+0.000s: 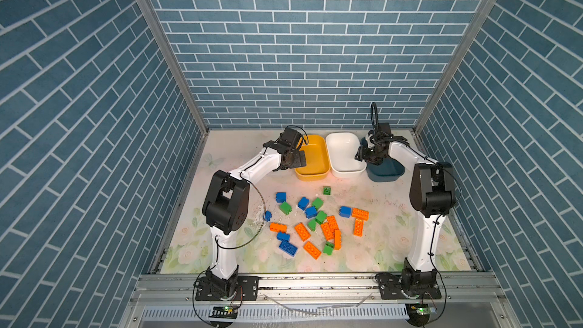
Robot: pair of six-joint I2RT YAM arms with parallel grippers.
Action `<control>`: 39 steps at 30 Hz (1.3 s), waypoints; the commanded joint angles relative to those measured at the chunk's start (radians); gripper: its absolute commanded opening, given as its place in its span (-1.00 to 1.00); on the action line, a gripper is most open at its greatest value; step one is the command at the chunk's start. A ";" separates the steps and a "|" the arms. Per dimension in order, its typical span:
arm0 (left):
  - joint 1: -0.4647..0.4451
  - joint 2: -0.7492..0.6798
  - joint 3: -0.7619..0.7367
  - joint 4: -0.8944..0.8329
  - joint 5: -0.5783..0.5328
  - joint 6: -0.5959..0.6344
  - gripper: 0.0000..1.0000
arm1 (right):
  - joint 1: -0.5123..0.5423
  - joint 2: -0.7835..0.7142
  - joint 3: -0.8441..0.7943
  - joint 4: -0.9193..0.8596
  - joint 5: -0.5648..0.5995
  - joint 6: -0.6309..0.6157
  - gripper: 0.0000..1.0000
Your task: Sort the legos into containers by color
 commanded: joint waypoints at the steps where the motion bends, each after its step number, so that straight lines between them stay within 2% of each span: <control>1: 0.021 -0.026 -0.005 -0.042 -0.085 0.012 0.99 | 0.041 -0.008 0.005 -0.012 0.015 0.028 0.16; 8: 0.087 -0.043 -0.007 -0.073 -0.126 0.051 0.99 | 0.119 -0.023 -0.011 -0.015 0.099 0.060 0.13; 13: 0.100 -0.080 -0.030 -0.083 -0.204 0.082 0.99 | 0.168 -0.002 0.015 -0.027 0.102 0.057 0.09; 16: 0.116 -0.085 -0.039 -0.084 -0.205 0.090 0.99 | 0.188 0.020 0.043 -0.044 0.108 0.047 0.02; 24: 0.140 -0.039 -0.020 -0.113 -0.179 0.109 0.99 | 0.240 0.068 0.114 -0.114 0.149 -0.034 -0.14; 34: 0.141 0.036 0.003 -0.152 -0.243 0.132 0.99 | 0.254 0.115 0.158 -0.154 0.149 -0.092 -0.14; 36: 0.140 0.059 0.014 -0.151 -0.228 0.150 0.82 | 0.253 0.113 0.157 -0.153 0.160 -0.094 -0.14; 39: 0.140 0.074 0.018 -0.141 -0.170 0.156 0.46 | 0.254 0.112 0.156 -0.153 0.175 -0.094 -0.14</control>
